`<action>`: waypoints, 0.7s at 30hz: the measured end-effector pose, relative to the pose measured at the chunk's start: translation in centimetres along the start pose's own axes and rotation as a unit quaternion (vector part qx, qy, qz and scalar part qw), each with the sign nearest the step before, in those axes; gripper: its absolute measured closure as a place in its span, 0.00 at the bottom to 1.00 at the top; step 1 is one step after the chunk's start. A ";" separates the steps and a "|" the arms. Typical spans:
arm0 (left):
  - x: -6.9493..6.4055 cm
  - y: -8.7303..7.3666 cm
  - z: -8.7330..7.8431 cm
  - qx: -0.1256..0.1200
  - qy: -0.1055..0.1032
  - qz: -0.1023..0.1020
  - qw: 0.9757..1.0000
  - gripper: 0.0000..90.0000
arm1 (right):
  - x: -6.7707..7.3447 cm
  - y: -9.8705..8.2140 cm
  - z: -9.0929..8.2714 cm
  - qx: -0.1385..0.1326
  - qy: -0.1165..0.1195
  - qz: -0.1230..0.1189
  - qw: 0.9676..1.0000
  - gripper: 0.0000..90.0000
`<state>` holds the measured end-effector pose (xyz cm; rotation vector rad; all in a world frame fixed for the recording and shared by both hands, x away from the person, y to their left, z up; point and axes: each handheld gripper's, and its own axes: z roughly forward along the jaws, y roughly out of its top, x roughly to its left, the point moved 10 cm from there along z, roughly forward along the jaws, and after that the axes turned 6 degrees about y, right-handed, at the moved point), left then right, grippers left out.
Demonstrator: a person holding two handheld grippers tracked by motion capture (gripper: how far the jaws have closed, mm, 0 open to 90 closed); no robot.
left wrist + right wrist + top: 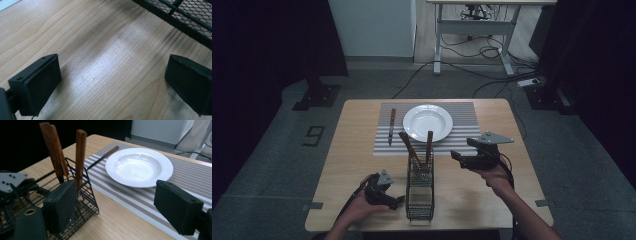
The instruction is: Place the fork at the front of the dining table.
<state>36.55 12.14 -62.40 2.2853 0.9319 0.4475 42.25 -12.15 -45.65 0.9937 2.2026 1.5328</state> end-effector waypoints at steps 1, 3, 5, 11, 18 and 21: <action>0.0 0.0 0.0 0.000 0.000 0.000 1.000 0.01 | 0.1 0.2 0.1 0.000 0.002 -0.002 1.000 0.21; 0.0 0.0 0.0 0.000 0.000 0.000 1.000 0.01 | 0.4 0.7 0.6 -0.002 0.005 -0.005 1.000 0.23; 0.0 0.0 0.0 0.000 0.000 0.000 1.000 0.01 | 0.5 0.8 0.7 -0.003 0.007 -0.005 1.000 0.23; -0.1 0.0 0.0 0.000 0.000 0.000 1.000 0.01 | 1.1 1.3 2.1 -0.001 0.020 -0.007 1.000 0.27; -0.1 0.0 0.0 0.000 0.000 0.000 1.000 0.01 | 1.7 1.6 3.4 0.001 0.032 -0.013 0.999 0.32; -0.1 0.0 0.0 0.000 0.000 0.000 1.000 0.01 | 1.8 1.7 3.9 0.001 0.038 -0.013 0.999 0.34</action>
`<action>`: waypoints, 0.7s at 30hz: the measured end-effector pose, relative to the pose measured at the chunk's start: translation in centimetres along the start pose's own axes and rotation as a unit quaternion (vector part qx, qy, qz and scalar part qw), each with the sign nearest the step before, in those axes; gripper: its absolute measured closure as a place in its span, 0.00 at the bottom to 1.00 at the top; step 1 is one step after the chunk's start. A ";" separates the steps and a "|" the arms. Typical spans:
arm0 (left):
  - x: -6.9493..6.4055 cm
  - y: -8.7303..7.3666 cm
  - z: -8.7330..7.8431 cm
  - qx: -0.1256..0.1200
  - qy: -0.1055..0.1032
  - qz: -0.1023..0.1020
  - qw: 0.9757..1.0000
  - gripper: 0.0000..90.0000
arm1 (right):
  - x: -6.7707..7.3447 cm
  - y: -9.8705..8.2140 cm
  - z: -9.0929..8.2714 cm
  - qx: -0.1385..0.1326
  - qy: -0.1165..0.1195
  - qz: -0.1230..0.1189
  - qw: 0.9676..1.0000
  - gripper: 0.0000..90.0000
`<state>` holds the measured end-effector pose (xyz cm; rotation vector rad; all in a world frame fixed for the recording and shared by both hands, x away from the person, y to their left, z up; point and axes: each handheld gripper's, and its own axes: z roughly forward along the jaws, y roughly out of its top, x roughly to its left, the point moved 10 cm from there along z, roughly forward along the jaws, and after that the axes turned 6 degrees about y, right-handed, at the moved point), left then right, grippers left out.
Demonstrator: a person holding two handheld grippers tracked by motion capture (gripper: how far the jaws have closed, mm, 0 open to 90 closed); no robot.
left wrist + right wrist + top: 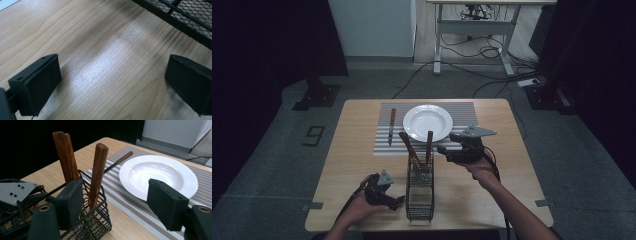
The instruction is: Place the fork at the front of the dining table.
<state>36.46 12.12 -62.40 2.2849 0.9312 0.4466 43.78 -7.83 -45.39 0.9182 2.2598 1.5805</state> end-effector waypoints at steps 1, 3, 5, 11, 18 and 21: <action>0.0 0.0 0.0 0.000 0.000 0.000 1.000 0.01 | 0.0 0.0 0.0 0.000 0.000 0.000 1.000 0.34; 0.0 0.0 0.0 0.000 0.000 0.000 1.000 0.01 | 0.1 0.0 0.3 0.002 0.003 -0.002 1.000 0.35; 0.0 0.0 0.0 0.000 -0.001 0.000 1.000 0.00 | 0.2 -0.1 0.8 0.004 0.009 -0.004 1.000 0.37; 0.0 0.0 0.0 0.000 -0.001 0.000 1.000 0.01 | 0.8 -0.3 2.2 0.010 0.019 -0.009 1.000 0.38; 0.0 0.0 0.0 0.000 -0.001 0.000 1.000 0.01 | 1.4 0.2 3.8 0.013 0.039 -0.015 0.999 0.49; -0.1 0.0 0.0 0.000 -0.002 0.000 1.000 0.01 | 1.6 0.3 4.2 0.016 0.045 -0.014 0.999 0.51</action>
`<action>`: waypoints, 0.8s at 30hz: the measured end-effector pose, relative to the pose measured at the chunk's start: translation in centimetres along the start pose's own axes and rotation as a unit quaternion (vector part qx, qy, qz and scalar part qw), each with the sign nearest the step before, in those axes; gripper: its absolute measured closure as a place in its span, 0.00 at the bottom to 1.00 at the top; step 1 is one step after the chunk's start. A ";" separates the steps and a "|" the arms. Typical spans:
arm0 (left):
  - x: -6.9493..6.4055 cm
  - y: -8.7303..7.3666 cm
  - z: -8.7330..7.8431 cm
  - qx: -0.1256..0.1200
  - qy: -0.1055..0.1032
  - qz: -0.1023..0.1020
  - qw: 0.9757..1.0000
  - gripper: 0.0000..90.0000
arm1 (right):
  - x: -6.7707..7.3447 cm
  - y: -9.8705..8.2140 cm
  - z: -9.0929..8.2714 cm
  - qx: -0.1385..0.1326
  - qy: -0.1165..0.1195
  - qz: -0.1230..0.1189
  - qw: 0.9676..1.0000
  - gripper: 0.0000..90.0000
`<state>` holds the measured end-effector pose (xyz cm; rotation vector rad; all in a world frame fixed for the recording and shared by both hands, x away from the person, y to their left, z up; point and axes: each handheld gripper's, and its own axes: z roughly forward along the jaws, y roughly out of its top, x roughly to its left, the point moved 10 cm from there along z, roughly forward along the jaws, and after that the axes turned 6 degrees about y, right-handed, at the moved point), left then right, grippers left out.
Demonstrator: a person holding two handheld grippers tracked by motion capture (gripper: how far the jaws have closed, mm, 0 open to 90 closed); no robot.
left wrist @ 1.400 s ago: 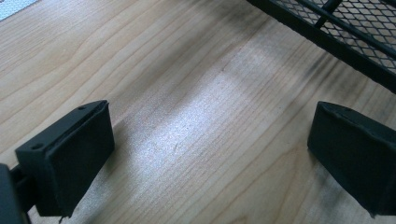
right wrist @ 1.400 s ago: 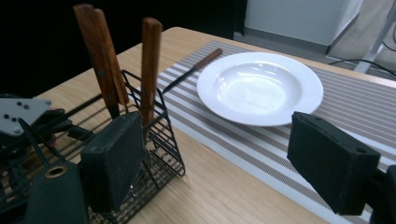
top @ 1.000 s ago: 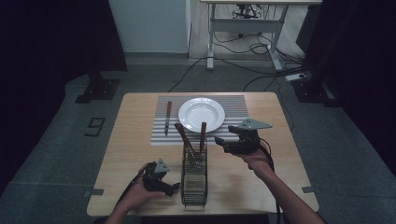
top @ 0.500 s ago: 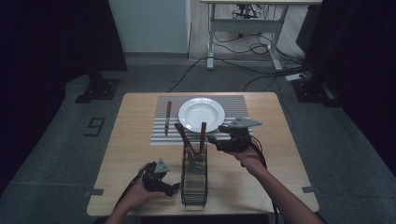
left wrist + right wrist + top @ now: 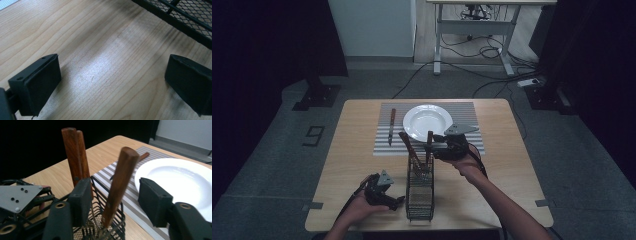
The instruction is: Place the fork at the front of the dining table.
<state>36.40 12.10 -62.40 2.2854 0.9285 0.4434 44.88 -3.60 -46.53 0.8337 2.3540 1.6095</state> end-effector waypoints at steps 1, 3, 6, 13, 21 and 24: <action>0.0 0.0 0.0 0.000 0.000 0.000 1.000 0.00 | 0.0 0.0 0.2 0.000 0.002 -0.002 1.000 0.52; 0.0 0.0 0.0 0.000 0.000 0.000 1.000 0.00 | 0.1 0.0 0.7 0.001 0.007 -0.003 1.000 0.60; 0.0 0.0 0.0 0.000 0.000 0.000 1.000 0.00 | 0.1 -0.1 1.1 0.001 0.013 -0.002 1.000 0.64; 0.0 0.0 0.0 0.000 0.000 0.000 1.000 0.00 | 0.0 -0.2 1.3 -0.005 0.025 0.013 1.000 0.80; 0.0 0.0 0.0 0.000 0.000 0.000 1.000 0.00 | -0.2 -0.2 1.1 -0.017 0.044 0.038 0.998 0.88; 0.0 0.0 0.0 0.000 -0.001 0.001 1.000 0.00 | 0.1 0.0 1.0 -0.021 0.052 0.041 0.998 0.89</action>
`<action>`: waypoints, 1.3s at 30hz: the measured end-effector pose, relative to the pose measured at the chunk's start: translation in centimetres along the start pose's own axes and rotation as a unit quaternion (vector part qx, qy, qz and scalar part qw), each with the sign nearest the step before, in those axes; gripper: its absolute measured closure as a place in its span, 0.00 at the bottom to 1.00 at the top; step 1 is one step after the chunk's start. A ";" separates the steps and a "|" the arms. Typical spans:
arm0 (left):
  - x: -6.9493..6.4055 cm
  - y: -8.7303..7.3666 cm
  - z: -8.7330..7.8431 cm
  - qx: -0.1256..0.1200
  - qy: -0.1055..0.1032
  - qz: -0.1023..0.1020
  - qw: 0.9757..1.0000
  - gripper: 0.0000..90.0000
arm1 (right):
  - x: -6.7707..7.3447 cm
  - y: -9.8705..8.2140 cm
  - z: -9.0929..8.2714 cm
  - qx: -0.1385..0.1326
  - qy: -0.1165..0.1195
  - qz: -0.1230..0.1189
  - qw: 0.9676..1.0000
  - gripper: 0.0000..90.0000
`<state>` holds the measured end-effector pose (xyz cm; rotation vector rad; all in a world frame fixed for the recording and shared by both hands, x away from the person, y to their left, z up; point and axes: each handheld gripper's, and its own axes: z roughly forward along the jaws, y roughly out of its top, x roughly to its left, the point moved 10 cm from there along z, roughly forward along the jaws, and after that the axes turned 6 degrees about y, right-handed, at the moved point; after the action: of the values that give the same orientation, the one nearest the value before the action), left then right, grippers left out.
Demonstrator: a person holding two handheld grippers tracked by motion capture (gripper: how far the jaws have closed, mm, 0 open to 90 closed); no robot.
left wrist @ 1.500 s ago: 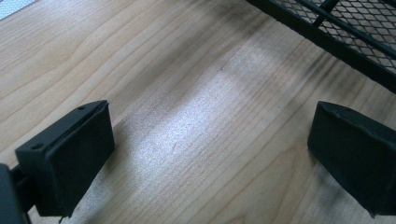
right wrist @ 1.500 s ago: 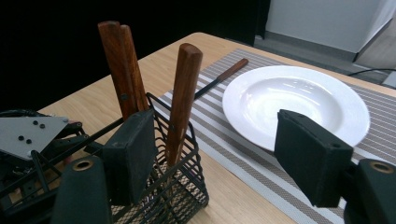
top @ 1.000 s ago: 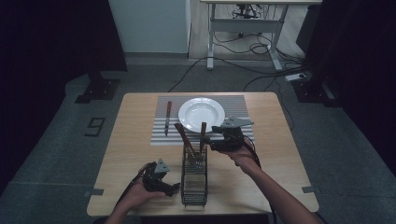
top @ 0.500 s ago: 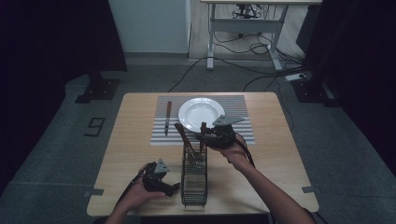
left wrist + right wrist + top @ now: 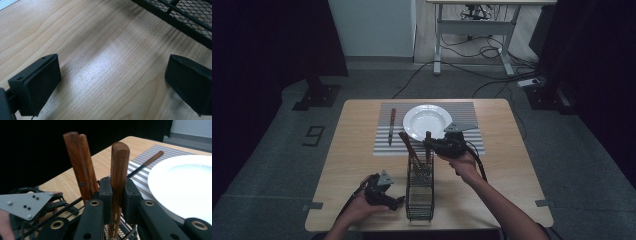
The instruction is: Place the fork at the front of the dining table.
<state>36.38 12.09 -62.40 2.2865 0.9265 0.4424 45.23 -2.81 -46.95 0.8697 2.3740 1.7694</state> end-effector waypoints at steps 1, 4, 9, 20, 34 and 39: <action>0.0 0.0 0.0 0.000 0.000 0.000 1.000 0.00 | 0.2 0.2 -0.2 -0.004 -0.005 -0.013 1.000 0.90; 0.0 0.0 0.0 0.000 0.000 0.000 1.000 0.00 | 0.4 0.6 -0.5 -0.017 -0.009 -0.023 1.000 0.90; 0.0 0.0 0.0 0.000 0.000 0.000 1.000 0.00 | 0.9 1.5 -1.3 -0.031 -0.010 -0.030 0.999 0.90; 0.0 0.0 0.0 0.000 0.000 0.001 1.000 0.00 | 2.0 4.1 -3.8 -0.079 -0.013 -0.056 0.995 0.90; 0.0 0.0 0.0 0.000 0.000 0.001 1.000 0.00 | 3.2 7.7 -7.9 -0.152 -0.013 -0.063 0.986 0.90; 0.0 0.0 0.0 0.000 0.000 0.001 1.000 0.00 | 3.3 8.7 -9.4 -0.175 -0.017 -0.063 0.982 0.90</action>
<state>36.38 12.09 -62.41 2.2877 0.9244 0.4441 42.52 -7.79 -35.01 0.6781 1.9600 2.0125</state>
